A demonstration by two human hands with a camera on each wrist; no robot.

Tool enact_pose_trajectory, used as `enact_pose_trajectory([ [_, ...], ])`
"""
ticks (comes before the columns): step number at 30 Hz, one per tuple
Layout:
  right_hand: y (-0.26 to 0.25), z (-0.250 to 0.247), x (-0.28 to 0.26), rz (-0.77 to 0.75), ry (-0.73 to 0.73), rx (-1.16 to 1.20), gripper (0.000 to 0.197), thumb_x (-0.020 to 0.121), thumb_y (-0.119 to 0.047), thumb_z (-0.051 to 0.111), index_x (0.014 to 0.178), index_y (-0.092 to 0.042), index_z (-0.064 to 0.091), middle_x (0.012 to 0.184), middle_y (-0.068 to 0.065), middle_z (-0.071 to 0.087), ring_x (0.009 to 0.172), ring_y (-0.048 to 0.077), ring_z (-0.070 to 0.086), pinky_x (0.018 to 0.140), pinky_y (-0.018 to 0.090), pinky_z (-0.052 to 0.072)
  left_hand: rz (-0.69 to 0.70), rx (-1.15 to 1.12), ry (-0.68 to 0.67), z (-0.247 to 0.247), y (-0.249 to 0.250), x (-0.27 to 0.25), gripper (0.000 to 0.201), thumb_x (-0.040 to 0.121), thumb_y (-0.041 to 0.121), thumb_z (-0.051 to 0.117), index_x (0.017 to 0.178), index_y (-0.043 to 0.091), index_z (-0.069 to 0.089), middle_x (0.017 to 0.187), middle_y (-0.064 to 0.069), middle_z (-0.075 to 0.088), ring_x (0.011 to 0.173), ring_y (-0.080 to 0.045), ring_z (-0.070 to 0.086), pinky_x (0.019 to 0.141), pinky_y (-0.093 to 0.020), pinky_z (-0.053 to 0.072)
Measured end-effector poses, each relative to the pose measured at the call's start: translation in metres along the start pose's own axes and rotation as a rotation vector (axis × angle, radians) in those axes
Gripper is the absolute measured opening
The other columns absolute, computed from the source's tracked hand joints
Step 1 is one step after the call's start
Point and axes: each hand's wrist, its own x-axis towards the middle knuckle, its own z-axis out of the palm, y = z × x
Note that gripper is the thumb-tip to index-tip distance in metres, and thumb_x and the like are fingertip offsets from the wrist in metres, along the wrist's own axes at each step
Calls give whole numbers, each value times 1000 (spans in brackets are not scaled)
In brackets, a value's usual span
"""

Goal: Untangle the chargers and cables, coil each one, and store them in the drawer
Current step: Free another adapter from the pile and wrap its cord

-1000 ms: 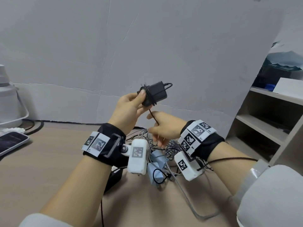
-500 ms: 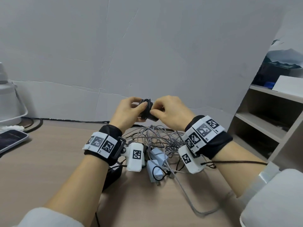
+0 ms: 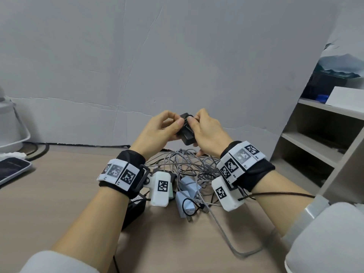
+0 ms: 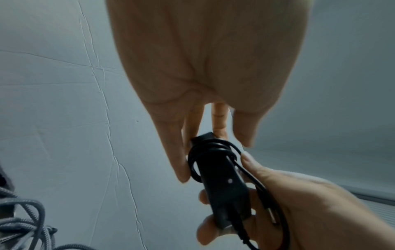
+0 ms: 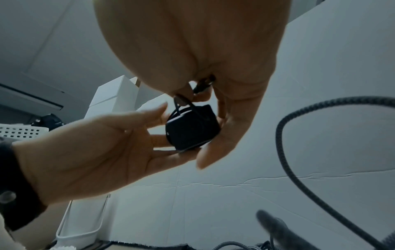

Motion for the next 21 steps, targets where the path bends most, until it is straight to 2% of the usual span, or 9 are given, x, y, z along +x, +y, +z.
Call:
enact_pose_trajectory([
  [1, -1, -2, 0, 39, -1, 42, 26, 106, -41, 39, 103, -15, 38, 105, 14, 57, 87, 32, 67, 49, 45, 60, 22, 52, -8, 0, 1, -1, 17, 99, 21, 62, 109, 8, 58, 116, -12, 69, 98, -23, 73, 90, -35, 59],
  [3, -2, -6, 0, 68, -33, 78, 31, 103, -42, 45, 110, -12, 39, 109, 13, 57, 90, 28, 67, 47, 40, 60, 67, 160, -3, -1, 1, -1, 20, 95, 18, 69, 111, 9, 60, 122, -6, 67, 96, -20, 74, 94, -39, 57],
  [5, -1, -9, -1, 44, -90, 51, 39, 97, -42, 56, 114, -11, 39, 107, 8, 58, 91, 24, 67, 51, 40, 61, 91, 219, 24, -1, -1, 0, 17, 95, 17, 70, 108, 10, 62, 117, -4, 69, 92, -23, 74, 92, -47, 55],
  [7, 0, -8, -1, 7, -115, 11, 42, 93, -40, 63, 114, -11, 41, 104, 4, 58, 90, 21, 67, 54, 39, 62, 106, 280, 46, -2, -3, 0, 10, 95, 19, 69, 103, 16, 63, 109, -5, 71, 89, -26, 74, 85, -52, 55],
  [9, 3, -5, -1, -42, -90, -66, 37, 92, -36, 64, 110, -12, 42, 100, 2, 56, 86, 23, 66, 61, 44, 62, 119, 330, 66, -2, -5, 0, 5, 97, 20, 66, 100, 19, 62, 102, -4, 72, 87, -22, 74, 79, -49, 56],
  [12, 6, -1, 2, -79, -27, -126, 26, 95, -31, 59, 104, -13, 42, 94, 1, 55, 85, 27, 64, 71, 51, 59, 113, 390, 76, 0, -6, 0, 4, 99, 18, 63, 97, 20, 59, 98, -4, 73, 86, -22, 72, 83, -50, 55],
  [16, 9, 2, 5, -103, 49, -171, 13, 100, -22, 50, 97, -12, 42, 84, -1, 53, 83, 30, 59, 74, 49, 55, 141, 474, 45, 4, -4, 0, 6, 100, 15, 60, 97, 11, 57, 96, -9, 71, 83, -29, 68, 80, -50, 53],
  [18, 11, 2, 5, -110, 76, -193, 9, 101, -19, 46, 97, -13, 41, 88, 5, 56, 82, 34, 59, 73, 47, 54, 176, 528, 31, 6, -4, 1, 6, 100, 15, 58, 96, 11, 56, 106, -9, 68, 86, -29, 65, 82, -46, 52],
  [21, 14, 2, 3, -112, 89, -161, 6, 103, -17, 42, 98, -14, 40, 91, 12, 57, 79, 39, 63, 71, 54, 56, 205, 582, 16, 9, -8, 4, 5, 102, 14, 53, 100, 9, 54, 124, -5, 59, 92, -22, 57, 87, -36, 47],
])
